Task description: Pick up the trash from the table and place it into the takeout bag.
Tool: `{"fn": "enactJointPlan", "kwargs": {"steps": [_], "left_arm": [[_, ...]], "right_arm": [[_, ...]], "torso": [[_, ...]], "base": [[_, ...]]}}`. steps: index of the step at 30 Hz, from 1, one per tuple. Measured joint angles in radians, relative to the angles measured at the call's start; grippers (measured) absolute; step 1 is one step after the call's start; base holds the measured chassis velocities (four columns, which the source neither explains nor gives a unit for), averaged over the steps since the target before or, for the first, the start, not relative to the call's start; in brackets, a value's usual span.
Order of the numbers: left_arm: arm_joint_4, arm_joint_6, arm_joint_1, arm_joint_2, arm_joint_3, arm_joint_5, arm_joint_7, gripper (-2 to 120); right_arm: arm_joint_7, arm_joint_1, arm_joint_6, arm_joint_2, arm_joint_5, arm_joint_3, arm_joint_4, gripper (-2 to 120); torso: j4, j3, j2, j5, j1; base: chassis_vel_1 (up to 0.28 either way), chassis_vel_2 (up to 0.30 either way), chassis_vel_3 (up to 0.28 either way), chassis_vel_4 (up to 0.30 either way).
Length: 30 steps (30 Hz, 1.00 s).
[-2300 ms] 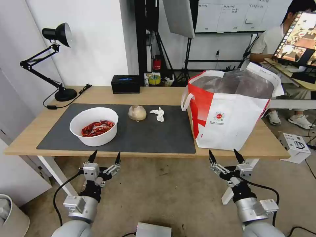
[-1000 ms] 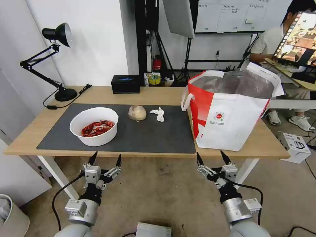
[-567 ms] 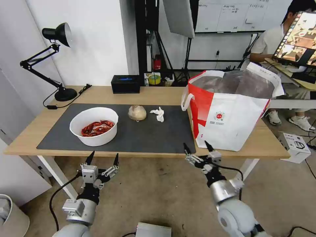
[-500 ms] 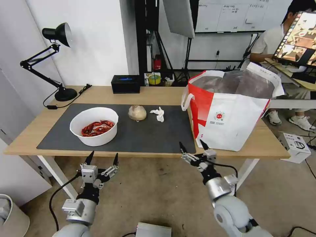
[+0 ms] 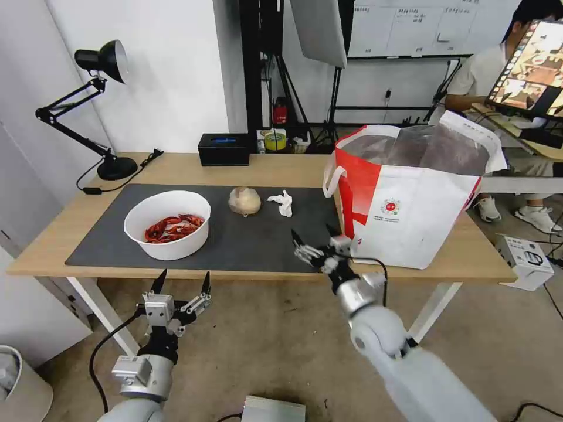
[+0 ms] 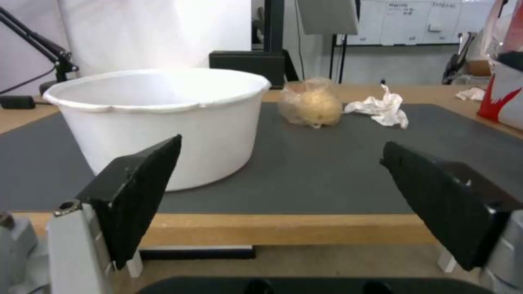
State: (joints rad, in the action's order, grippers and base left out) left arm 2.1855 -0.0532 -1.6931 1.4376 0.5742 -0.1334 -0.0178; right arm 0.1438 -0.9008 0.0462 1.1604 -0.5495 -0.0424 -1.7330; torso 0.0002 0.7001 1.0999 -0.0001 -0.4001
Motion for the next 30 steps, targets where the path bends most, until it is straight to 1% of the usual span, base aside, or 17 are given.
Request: {"fn": "enactJointPlan", "kwargs": {"steps": [2,3,7,11,14,15,18,19,22,26,29,30], "left_arm": [[-0.002,-0.002,0.0,0.006,0.001,0.002,0.0,100],[-0.002,-0.002,0.0,0.006,0.001,0.002,0.0,100],[-0.002,-0.004,-0.001,0.012,0.007,0.002,-0.001,100],[-0.002,-0.004,-0.001,0.012,0.012,0.002,-0.001,100],[-0.005,-0.005,0.003,0.012,0.015,0.0,-0.001,100],[-0.005,-0.005,0.003,0.012,0.015,0.0,-0.001,100],[-0.008,-0.006,0.008,0.02,0.014,0.0,-0.002,100],[-0.008,-0.006,0.008,0.02,0.014,0.0,-0.002,100],[-0.007,-0.006,0.01,0.026,0.017,0.0,-0.003,100],[-0.003,-0.008,0.008,0.022,0.024,-0.002,-0.003,100],[-0.006,-0.02,0.005,0.013,0.04,-0.007,-0.006,100],[-0.006,-0.02,0.005,0.013,0.04,-0.007,-0.006,100]], "right_arm": [[0.012,0.057,-0.002,0.007,-0.011,-0.041,0.048,100],[0.012,0.057,-0.002,0.007,-0.011,-0.041,0.048,100],[0.055,0.162,-0.011,0.034,-0.03,-0.117,0.148,100],[0.07,0.21,-0.012,0.043,-0.042,-0.147,0.185,100],[0.102,0.315,-0.022,0.061,-0.077,-0.198,0.252,100],[0.102,0.315,-0.022,0.061,-0.077,-0.198,0.252,100],[0.128,0.397,-0.044,0.082,-0.115,-0.234,0.308,100],[0.128,0.397,-0.044,0.082,-0.115,-0.234,0.308,100],[0.149,0.457,-0.069,0.109,-0.141,-0.257,0.364,100],[0.158,0.483,-0.081,0.124,-0.149,-0.267,0.399,100],[0.194,0.519,-0.118,0.15,-0.16,-0.283,0.456,100],[0.194,0.519,-0.118,0.15,-0.16,-0.283,0.456,100]], "torso": [[0.0,0.0,0.0,0.0,0.0],[0.0,0.0,0.0,0.0,0.0],[-0.0002,0.0,0.0,0.0001,0.0],[-0.0002,0.0,0.0,0.0,0.0],[-0.0001,0.0,0.0,-0.0001,0.0],[-0.0001,0.0,0.0,-0.0001,0.0],[-0.0001,0.0,0.0,0.0,0.0],[-0.0001,0.0,0.0,0.0,0.0],[-0.0001,0.0,0.0,-0.0001,0.0],[0.0,0.0,0.0,0.0,0.0],[-0.0002,0.0,0.0,0.0001,0.0],[-0.0002,0.0,0.0,0.0001,0.0]], "base": [[0.0,0.0,0.0,0.0],[0.0,0.0,0.0,0.0],[0.0,0.0,0.0,0.0],[0.0,0.0,0.0,0.0],[0.0,0.0,0.0,0.0],[0.0,0.0,0.0,0.0],[0.0,0.0,0.0,0.0],[0.0,0.0,0.0,0.0],[0.0,0.0,0.0,0.0],[0.0,0.0,0.0,0.0],[0.0,0.0,0.0,0.0],[0.0,0.0,0.0,0.0]]}}
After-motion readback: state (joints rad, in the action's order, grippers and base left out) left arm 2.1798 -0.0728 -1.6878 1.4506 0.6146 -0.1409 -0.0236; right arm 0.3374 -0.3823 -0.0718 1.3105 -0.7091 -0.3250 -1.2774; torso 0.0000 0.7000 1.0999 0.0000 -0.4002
